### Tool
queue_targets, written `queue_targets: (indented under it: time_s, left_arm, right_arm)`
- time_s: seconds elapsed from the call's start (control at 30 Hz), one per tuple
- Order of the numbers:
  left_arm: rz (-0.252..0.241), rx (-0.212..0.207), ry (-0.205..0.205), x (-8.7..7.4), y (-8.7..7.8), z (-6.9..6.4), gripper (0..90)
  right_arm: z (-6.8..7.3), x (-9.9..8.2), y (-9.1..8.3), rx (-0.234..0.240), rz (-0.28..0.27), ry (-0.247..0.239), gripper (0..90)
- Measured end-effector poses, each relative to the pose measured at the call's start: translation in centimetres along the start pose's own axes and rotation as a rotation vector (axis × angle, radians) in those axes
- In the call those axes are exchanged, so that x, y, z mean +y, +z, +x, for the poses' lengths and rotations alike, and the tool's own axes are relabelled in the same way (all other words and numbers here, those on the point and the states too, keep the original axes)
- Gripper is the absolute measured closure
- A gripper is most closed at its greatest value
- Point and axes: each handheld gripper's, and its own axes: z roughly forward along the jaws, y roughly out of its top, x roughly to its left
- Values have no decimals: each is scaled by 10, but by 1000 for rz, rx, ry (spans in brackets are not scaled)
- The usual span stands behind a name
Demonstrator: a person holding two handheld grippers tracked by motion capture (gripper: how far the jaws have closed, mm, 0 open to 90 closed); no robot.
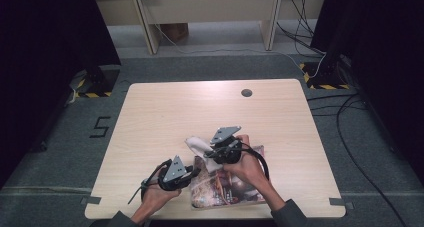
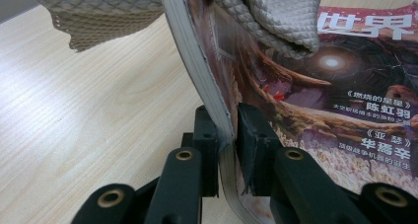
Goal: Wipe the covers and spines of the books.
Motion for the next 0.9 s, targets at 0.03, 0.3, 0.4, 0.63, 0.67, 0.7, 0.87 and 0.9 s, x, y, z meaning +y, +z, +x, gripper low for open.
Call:
queue_targets:
  time_s: [0.03, 0.3, 0.4, 0.63, 0.67, 0.7, 0.87, 0.9]
  left_arm:
    - [-1, 1, -1, 0, 0, 0, 789]
    - [-5, 2, 4, 0, 0, -1, 789]
    - [-4, 4, 12, 1, 0, -1, 788]
    - [-5, 5, 12, 0, 0, -2, 783]
    - [-6, 6, 12, 1, -1, -2, 783]
    - [-7, 7, 13, 1, -1, -2, 783]
    - [-5, 7, 16, 1, -1, -2, 782]
    - [-5, 8, 16, 1, -1, -2, 782]
  right_arm:
    - [1, 1, 0, -3, 1, -3, 794]
    - [16, 14, 4, 16, -15, -44, 792]
    - [12, 12, 2, 20, -12, -32, 792]
    - [-3, 0, -1, -4, 11, 6, 792]
    - [-3, -1, -1, -5, 10, 10, 792]
    - [-3, -1, -2, -5, 7, 10, 792]
    - [5, 6, 0, -1, -2, -14, 791]
    - [8, 8, 1, 3, -4, -19, 791]
